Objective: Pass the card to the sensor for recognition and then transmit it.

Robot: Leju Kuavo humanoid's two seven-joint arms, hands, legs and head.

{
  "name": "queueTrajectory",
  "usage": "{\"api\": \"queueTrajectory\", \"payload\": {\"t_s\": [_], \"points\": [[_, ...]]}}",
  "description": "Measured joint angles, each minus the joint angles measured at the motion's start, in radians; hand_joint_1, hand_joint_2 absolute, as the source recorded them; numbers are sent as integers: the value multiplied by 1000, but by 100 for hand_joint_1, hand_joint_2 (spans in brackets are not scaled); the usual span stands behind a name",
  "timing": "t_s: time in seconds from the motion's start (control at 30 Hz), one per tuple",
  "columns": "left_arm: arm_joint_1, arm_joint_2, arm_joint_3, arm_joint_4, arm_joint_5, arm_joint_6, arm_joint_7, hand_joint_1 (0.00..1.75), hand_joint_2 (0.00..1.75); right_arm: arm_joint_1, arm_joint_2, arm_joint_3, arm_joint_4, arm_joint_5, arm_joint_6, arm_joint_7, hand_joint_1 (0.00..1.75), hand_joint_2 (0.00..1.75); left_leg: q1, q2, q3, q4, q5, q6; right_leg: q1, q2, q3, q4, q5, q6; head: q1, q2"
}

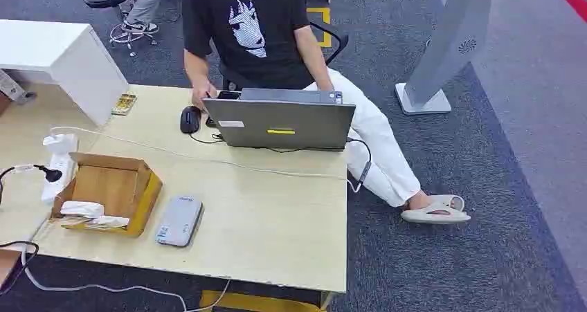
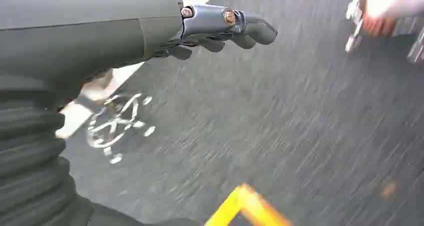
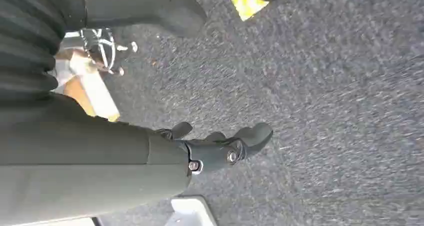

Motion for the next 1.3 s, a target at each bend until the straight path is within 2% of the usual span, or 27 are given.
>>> {"api": "queueTrajectory", "payload": {"t_s": [0.1,0.23,0.47,0.63,0.77,1.0,1.17,1.3], "points": [[-11,0,66,-65,-31,24,-33,0,175,9,2,-8,-5,2,2,8,0,175,0,0,0,0,0,0,0,0,0,0,0,0,0,0],[-58,3,167,-121,-44,22,-116,0,175,11,3,-16,-5,13,9,16,0,175,0,0,0,0,0,0,0,0,0,0,0,0,0,0],[-146,50,338,-184,-66,-69,-255,0,175,7,4,-48,-5,51,35,11,0,175,0,0,0,0,0,0,0,0,1,0,0,0,0,0],[-202,113,448,-218,-80,-144,-364,0,175,0,4,-76,-3,92,57,-2,0,175,0,0,0,0,0,0,0,0,1,0,0,0,0,0],[-223,140,476,-227,-85,-171,-404,0,175,-4,4,-85,-2,108,67,-6,0,175,0,0,0,0,0,0,0,0,0,0,0,0,-2,0],[-294,242,588,-251,-99,-279,-560,0,175,-29,4,-134,10,180,101,-39,0,175,1,0,0,0,0,0,1,0,1,0,0,0,0,0],[-352,313,613,-267,-104,-376,-673,0,175,-41,4,-178,24,246,127,-77,0,175,1,-1,0,0,0,0,1,-1,1,0,0,-1,0,0],[-371,362,588,-275,-109,-425,-743,0,175,-52,4,-222,38,309,151,-114,0,175,1,0,1,0,0,0,1,0,1,0,0,-1,0,0]]}}
